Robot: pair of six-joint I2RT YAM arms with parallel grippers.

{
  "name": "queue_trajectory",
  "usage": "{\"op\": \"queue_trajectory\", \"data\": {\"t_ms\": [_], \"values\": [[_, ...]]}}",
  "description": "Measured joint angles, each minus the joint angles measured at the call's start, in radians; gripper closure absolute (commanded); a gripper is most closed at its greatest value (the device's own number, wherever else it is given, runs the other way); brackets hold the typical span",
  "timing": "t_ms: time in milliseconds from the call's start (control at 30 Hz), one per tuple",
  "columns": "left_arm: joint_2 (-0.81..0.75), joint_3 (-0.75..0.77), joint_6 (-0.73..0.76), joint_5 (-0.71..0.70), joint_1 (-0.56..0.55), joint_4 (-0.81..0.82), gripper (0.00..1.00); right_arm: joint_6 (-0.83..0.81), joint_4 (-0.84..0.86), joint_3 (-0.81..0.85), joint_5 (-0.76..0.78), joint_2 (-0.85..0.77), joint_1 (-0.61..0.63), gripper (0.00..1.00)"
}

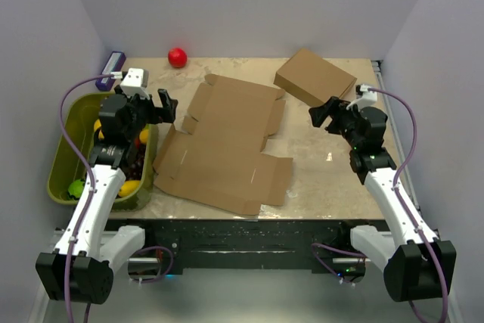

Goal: Fold the paper box

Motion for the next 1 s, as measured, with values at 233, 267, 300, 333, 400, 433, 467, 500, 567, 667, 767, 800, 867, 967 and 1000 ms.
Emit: {"op": "queue_trajectory", "data": {"t_ms": [233,267,300,333,400,433,467,500,567,667,767,800,867,967,1000], "values": [[-0.024,0.0,0.008,0.005,0.0,0.0,0.0,0.01,-0.034,0.007,-0.031,-0.001,0.0,0.12],[-0.024,0.0,0.008,0.008,0.0,0.0,0.0,0.011,-0.041,0.011,-0.032,-0.001,0.0,0.12],[-0.024,0.0,0.009,0.011,0.0,0.0,0.0,0.011,-0.053,0.016,-0.035,-0.001,0.0,0.12],[-0.024,0.0,0.011,0.014,0.0,-0.001,0.01,0.012,-0.064,0.023,-0.039,-0.001,0.0,0.12],[-0.023,0.0,0.014,0.018,0.0,-0.001,0.0,0.013,-0.079,0.033,-0.05,0.0,0.0,0.12],[-0.023,0.0,0.015,0.02,0.0,-0.001,0.0,0.014,-0.084,0.035,-0.052,0.0,0.0,0.12],[-0.022,0.0,0.015,0.022,0.0,-0.001,0.0,0.016,-0.093,0.037,-0.055,0.001,0.0,0.12],[-0.02,0.0,0.015,0.023,0.0,-0.001,0.0,0.02,-0.105,0.037,-0.058,0.001,0.0,0.12],[-0.008,0.001,0.014,0.023,0.0,0.0,0.0,0.031,-0.13,0.037,-0.058,0.002,0.0,0.12],[0.044,0.016,0.014,0.038,0.0,-0.016,0.01,0.041,-0.166,0.037,-0.069,0.001,0.0,0.13],[0.082,0.019,0.014,0.086,-0.003,-0.024,0.02,0.055,-0.18,0.018,-0.086,-0.002,0.002,0.14],[0.089,0.02,0.014,0.097,-0.009,-0.025,0.02,0.061,-0.183,0.006,-0.093,-0.004,0.005,0.14],[0.106,0.045,0.015,0.101,-0.033,-0.042,0.01,0.078,-0.189,-0.029,-0.103,-0.006,0.016,0.14],[0.162,0.135,0.019,0.095,-0.097,-0.077,0.03,0.116,-0.193,-0.087,-0.111,0.005,0.062,0.15],[0.195,0.185,0.023,0.098,-0.122,-0.097,0.04,0.129,-0.193,-0.102,-0.114,0.018,0.08,0.15]]}}
